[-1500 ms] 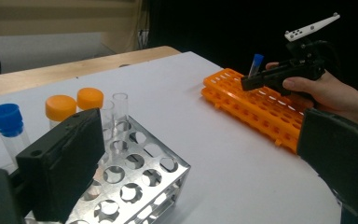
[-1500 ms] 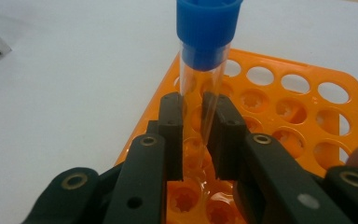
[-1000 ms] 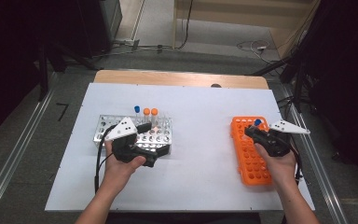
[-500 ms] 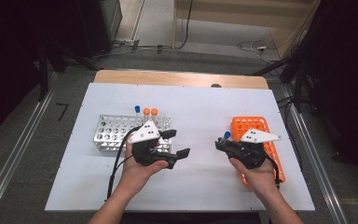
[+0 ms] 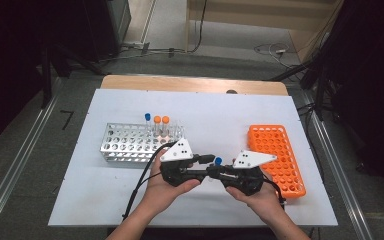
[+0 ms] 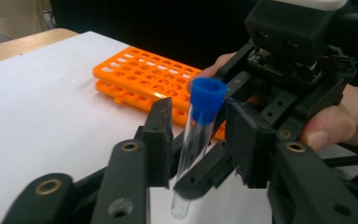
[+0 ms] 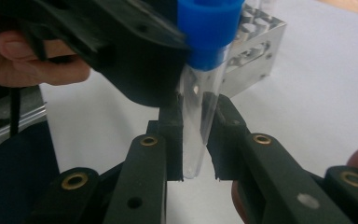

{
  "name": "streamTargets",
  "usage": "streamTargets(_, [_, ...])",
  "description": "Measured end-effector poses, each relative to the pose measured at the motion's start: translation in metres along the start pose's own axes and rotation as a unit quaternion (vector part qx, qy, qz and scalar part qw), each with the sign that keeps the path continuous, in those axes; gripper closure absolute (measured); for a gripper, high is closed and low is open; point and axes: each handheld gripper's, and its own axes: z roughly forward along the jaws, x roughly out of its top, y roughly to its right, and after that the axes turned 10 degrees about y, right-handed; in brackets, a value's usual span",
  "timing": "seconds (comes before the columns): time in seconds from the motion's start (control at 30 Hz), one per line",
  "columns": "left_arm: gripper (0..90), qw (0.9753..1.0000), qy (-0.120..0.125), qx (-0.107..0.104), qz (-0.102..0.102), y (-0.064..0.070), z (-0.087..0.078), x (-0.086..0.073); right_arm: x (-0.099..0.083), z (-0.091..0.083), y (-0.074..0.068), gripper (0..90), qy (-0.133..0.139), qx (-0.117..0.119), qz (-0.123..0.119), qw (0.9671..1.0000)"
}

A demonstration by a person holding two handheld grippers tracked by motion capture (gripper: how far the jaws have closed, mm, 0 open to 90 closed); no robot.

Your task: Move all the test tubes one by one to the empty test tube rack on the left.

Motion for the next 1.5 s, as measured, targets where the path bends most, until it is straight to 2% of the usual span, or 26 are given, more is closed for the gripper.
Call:
streamTargets(0.17, [72.6,0.9999,-0.005,-0.012,0.002,0.001,0.002,-0.001,0.0,0.002,-0.005,74.8,-0.003,0.018,-0.006,0.9998])
streamTargets(0.27, [75.1,0.9999,-0.006,-0.006,0.012,0.002,0.001,-0.001,0.0,0.002,-0.006,74.7,-0.003,0.022,-0.002,0.9997])
streamTargets(0.47, [76.1,0.9998,-0.004,-0.001,0.02,0.002,0.0,0.0,-0.001,0.002,-0.004,73.3,0.003,0.027,0.0,0.9996])
streamTargets(0.6, [76.1,0.9998,0.004,0.009,0.018,-0.002,-0.005,0.002,-0.001,0.001,-0.003,63.8,0.003,0.034,-0.008,0.9994])
streamTargets(0.73, [76.1,0.9996,0.012,0.022,0.013,-0.007,-0.012,0.004,0.0,-0.005,0.003,47.3,0.014,0.036,-0.008,0.9992])
streamTargets(1.0, [76.1,0.9981,0.027,0.055,0.008,-0.023,-0.032,0.009,-0.001,-0.02,0.02,15.3,0.029,0.009,-0.003,0.9995])
streamTargets(1.1, [76.2,0.9967,0.036,0.072,0.008,-0.03,-0.042,0.011,-0.003,-0.026,0.028,6.8,0.038,0.004,0.003,0.9993])
streamTargets(1.2, [76.2,0.995,0.045,0.089,0.006,-0.039,-0.053,0.014,-0.006,-0.033,0.034,5.9,0.035,-0.01,0.002,0.9993])
streamTargets(1.3, [76.2,0.9922,0.051,0.114,0.006,-0.05,-0.066,0.015,-0.011,-0.04,0.041,2.0,0.032,-0.021,0.01,0.9992])
streamTargets(1.43, [76.2,0.9885,0.061,0.139,0.003,-0.062,-0.082,0.017,-0.016,-0.054,0.053,2.0,0.039,-0.039,0.017,0.9983])
streamTargets(1.5, [76.2,0.9858,0.068,0.154,0.002,-0.068,-0.091,0.019,-0.019,-0.061,0.059,2.0,0.044,-0.048,0.017,0.9977])
